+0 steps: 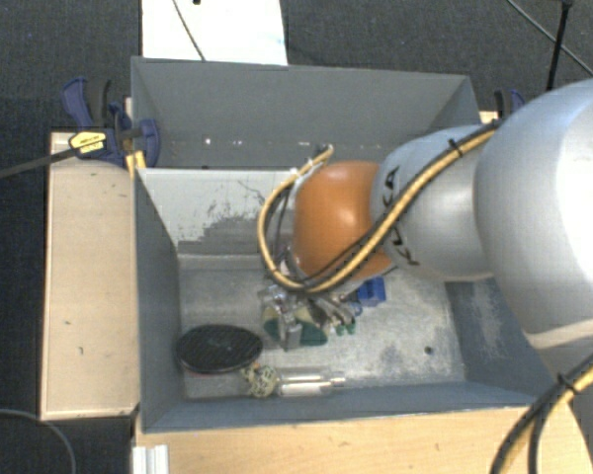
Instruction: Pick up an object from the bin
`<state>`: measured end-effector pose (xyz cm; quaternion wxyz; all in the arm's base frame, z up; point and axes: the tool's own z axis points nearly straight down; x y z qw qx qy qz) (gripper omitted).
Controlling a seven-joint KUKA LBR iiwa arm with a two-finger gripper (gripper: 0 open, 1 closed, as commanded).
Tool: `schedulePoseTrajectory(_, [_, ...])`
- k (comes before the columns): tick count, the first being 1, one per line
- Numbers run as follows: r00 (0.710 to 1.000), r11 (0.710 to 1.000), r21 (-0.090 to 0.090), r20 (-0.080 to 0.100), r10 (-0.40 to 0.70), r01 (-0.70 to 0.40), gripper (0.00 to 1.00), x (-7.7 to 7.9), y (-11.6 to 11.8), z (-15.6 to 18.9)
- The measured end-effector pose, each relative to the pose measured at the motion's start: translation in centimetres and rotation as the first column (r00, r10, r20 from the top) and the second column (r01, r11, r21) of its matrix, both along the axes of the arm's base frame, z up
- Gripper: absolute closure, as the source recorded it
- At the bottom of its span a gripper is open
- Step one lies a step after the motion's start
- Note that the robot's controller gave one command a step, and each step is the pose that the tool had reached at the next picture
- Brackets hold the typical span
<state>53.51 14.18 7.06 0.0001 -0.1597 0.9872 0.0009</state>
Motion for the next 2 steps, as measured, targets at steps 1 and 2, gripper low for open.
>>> schedulePoseTrajectory(1, [1.0,1.0,0.002,0.008,0.024,-0.024,1.0,-4.0,3.0,12.8])
schedulePoseTrajectory(2, [1.0,1.0,0.002,0.011,0.005,-0.005,1.0,-4.1,2.4,21.1])
